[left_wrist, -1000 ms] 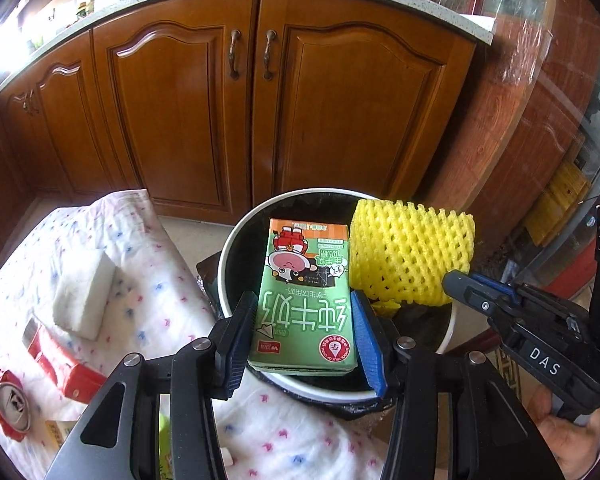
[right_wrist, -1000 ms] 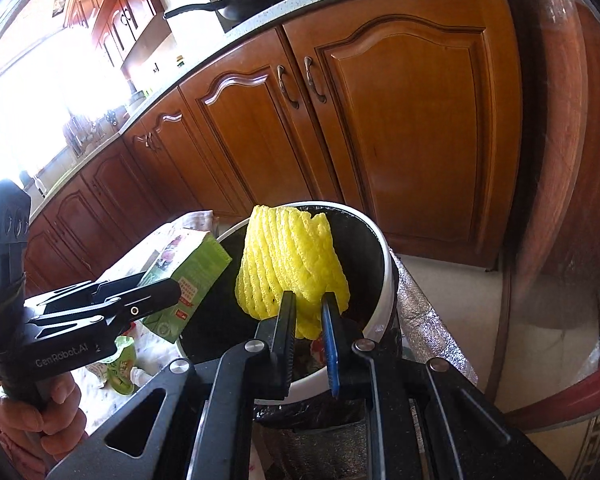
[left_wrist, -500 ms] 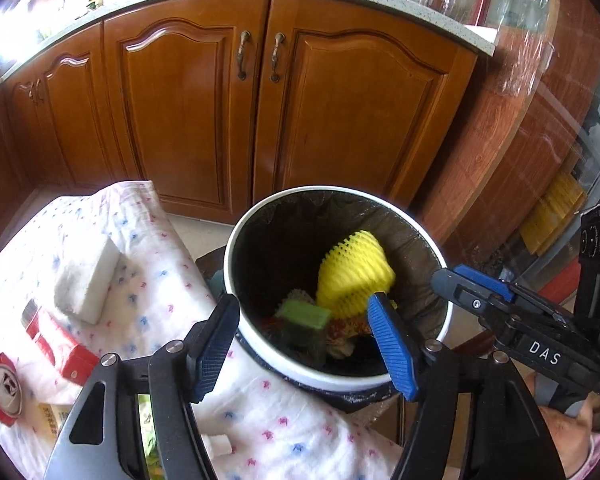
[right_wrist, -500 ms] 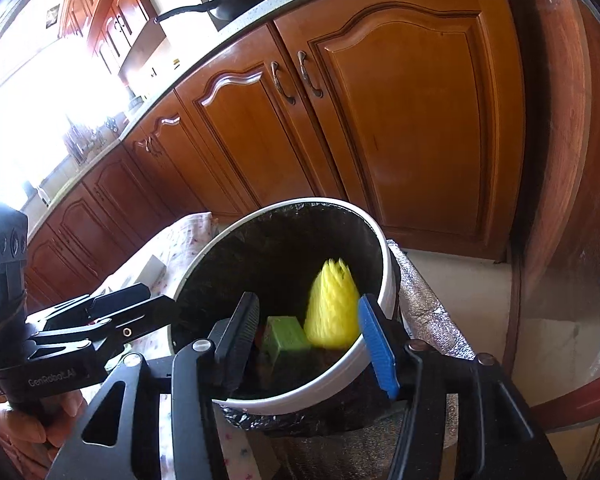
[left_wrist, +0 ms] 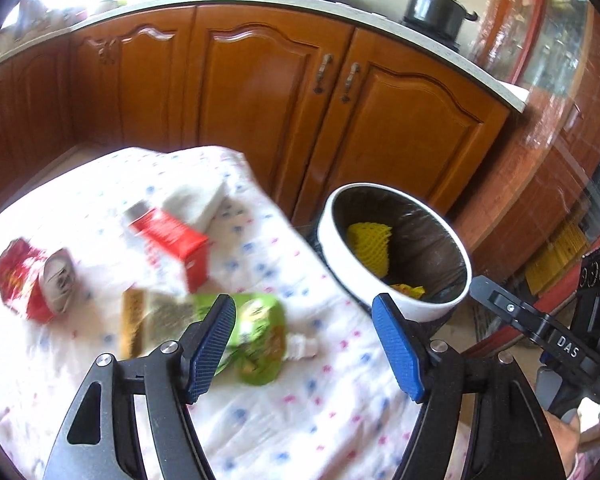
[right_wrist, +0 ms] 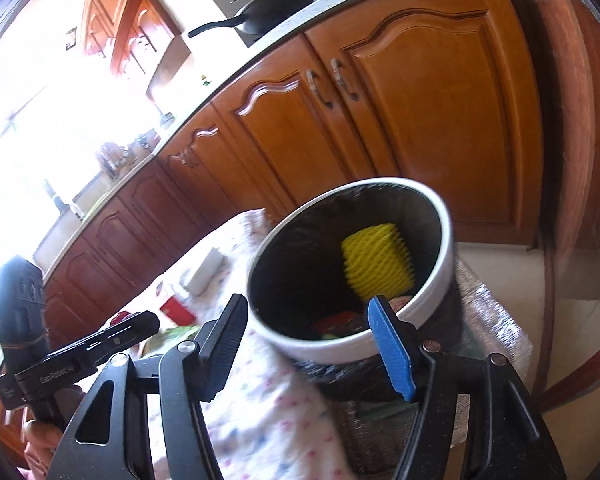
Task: Collect trash
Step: 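Move both open tools back toward the red can and red juice box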
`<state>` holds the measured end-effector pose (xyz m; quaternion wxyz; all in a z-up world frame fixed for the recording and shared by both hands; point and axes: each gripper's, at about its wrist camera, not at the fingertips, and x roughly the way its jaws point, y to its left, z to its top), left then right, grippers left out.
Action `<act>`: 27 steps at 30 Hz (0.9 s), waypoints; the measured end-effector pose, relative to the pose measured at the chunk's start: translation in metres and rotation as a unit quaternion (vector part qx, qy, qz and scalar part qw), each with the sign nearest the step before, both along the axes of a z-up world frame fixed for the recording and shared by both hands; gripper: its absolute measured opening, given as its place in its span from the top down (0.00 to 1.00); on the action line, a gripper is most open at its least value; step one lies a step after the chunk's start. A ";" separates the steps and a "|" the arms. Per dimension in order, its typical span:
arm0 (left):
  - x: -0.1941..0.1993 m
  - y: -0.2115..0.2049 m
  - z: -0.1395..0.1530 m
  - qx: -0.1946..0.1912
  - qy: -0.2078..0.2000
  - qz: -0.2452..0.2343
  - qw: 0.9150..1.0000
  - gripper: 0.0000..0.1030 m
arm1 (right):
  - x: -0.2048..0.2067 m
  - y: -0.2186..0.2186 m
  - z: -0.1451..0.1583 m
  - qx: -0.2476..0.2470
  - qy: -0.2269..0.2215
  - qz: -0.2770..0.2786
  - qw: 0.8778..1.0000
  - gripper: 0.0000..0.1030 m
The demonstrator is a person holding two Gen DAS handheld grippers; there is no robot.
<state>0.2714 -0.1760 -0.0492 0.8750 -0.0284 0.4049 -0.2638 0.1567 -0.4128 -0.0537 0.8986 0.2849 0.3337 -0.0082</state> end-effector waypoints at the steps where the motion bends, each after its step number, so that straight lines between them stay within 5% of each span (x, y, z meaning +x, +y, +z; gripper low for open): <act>1: -0.002 0.008 -0.001 -0.003 0.003 0.008 1.000 0.32 | -0.001 0.006 0.000 0.001 -0.001 0.005 1.000 0.36; 15: -0.024 0.122 -0.007 -0.018 0.034 0.117 0.992 0.32 | 0.006 0.074 -0.009 0.015 0.005 0.069 0.997 0.36; 27: -0.033 0.177 -0.005 0.000 0.028 0.171 0.985 0.32 | 0.027 0.127 -0.002 -0.001 -0.004 0.128 0.992 0.36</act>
